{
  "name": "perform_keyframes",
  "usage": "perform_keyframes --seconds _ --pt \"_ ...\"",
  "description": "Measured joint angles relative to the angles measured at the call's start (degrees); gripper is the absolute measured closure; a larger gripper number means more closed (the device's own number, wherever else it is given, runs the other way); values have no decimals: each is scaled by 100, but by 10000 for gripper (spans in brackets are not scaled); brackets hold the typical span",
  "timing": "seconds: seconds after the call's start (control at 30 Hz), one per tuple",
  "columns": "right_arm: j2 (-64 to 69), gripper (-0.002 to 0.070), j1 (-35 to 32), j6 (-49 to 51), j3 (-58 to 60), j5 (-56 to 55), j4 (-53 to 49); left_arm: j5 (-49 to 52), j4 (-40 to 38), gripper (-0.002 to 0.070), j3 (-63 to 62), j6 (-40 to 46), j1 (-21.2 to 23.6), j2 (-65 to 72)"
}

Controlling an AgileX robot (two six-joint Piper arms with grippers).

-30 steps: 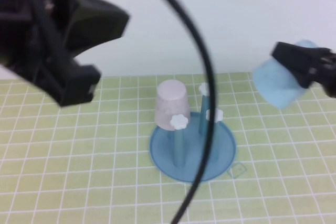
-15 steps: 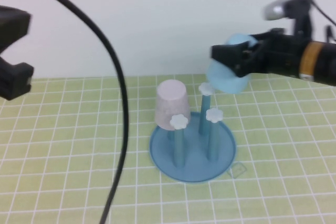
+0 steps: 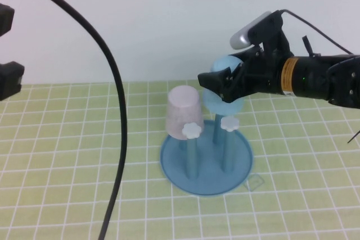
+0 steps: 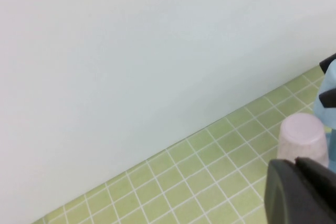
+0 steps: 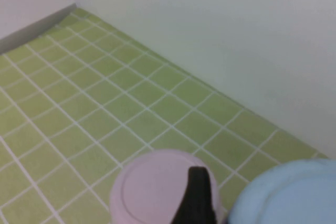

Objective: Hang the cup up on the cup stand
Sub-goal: Place the cup on the cup holder

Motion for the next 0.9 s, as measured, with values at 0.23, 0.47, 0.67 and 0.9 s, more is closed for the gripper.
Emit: perform_keyframes --seconds 0.23,0.47,0.67,0.9 --pt "175 85 23 -103 0 49 -100 -9 165 675 0 -416 0 0" --pt "187 8 45 -107 0 52 -206 68 165 675 0 -448 0 0" --pt "146 4 45 74 0 79 -257 107 123 675 0 -523 0 0" --pt "-802 107 45 978 0 140 -1133 107 123 675 0 -523 0 0"
